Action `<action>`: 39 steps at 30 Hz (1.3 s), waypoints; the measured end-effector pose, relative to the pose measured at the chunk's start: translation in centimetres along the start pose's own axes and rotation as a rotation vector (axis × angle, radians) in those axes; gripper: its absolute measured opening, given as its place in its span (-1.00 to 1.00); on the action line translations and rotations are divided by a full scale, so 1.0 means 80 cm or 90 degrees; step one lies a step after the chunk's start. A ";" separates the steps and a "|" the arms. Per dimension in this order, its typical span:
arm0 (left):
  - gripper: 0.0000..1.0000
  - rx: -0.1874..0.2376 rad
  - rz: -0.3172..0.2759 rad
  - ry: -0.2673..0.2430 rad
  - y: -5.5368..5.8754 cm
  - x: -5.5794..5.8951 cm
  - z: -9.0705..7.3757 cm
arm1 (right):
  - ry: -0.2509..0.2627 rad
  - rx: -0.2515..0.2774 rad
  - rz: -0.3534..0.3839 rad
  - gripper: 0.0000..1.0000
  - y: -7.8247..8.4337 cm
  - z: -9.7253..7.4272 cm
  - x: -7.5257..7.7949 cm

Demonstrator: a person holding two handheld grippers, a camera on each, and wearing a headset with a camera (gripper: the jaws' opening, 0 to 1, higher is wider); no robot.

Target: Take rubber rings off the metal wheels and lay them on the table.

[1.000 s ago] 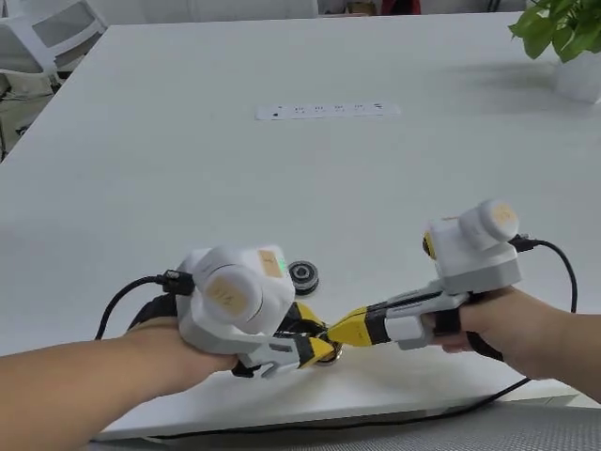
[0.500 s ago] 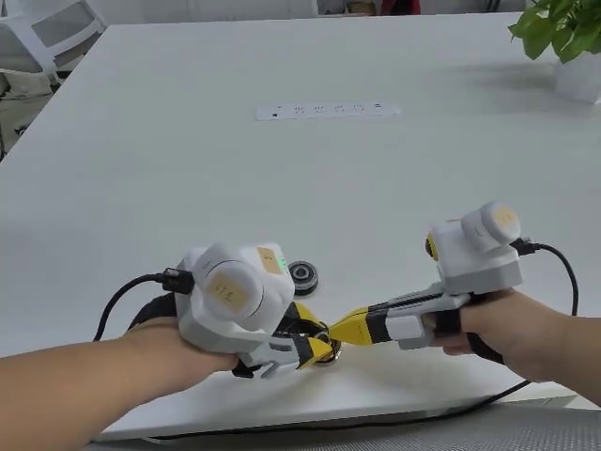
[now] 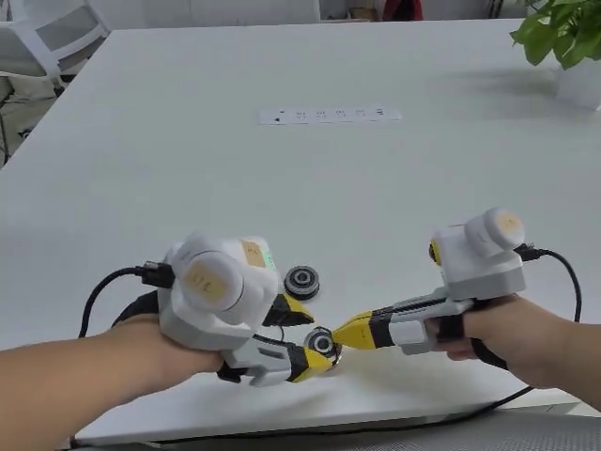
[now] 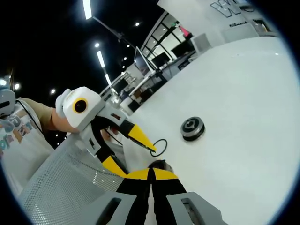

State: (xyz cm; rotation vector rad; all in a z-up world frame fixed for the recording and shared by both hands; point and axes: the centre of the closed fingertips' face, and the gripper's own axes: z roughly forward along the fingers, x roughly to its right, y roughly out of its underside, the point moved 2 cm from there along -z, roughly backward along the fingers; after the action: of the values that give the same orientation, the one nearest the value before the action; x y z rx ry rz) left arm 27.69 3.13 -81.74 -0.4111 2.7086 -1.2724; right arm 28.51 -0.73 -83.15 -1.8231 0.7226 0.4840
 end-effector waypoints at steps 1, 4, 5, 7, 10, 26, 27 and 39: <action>-0.31 0.002 0.001 0.001 0.000 0.000 -0.002 | 0.000 0.000 -0.001 -1.00 0.000 0.000 0.000; -0.25 0.007 0.003 0.004 0.000 0.002 -0.011 | -0.002 0.001 -0.003 -1.00 -0.001 0.000 0.000; -0.23 0.009 0.002 0.005 0.000 0.002 -0.014 | -0.002 0.001 -0.003 -1.00 -0.001 -0.001 0.001; -0.18 0.013 0.001 0.006 0.001 0.003 -0.020 | -0.003 0.001 -0.003 -1.00 -0.001 -0.001 0.001; -0.14 0.018 -0.002 0.004 0.002 0.002 -0.029 | -0.004 0.001 -0.005 -1.00 -0.001 0.000 0.000; 0.05 0.047 -0.041 -0.018 0.005 -0.009 -0.054 | -0.009 -0.002 -0.008 -1.00 0.000 0.002 -0.005; 0.06 0.048 -0.044 -0.020 0.005 -0.009 -0.055 | -0.009 -0.002 -0.008 -1.00 0.000 0.002 -0.006; 0.10 0.045 -0.058 -0.030 0.014 -0.013 -0.064 | -0.023 -0.004 -0.012 -1.00 -0.001 0.005 -0.015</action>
State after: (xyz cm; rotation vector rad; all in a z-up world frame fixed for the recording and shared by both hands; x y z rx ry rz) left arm 27.29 7.89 -79.36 -0.5560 2.6249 -1.3583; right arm 27.68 -0.05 -82.49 -1.8208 0.6791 0.5052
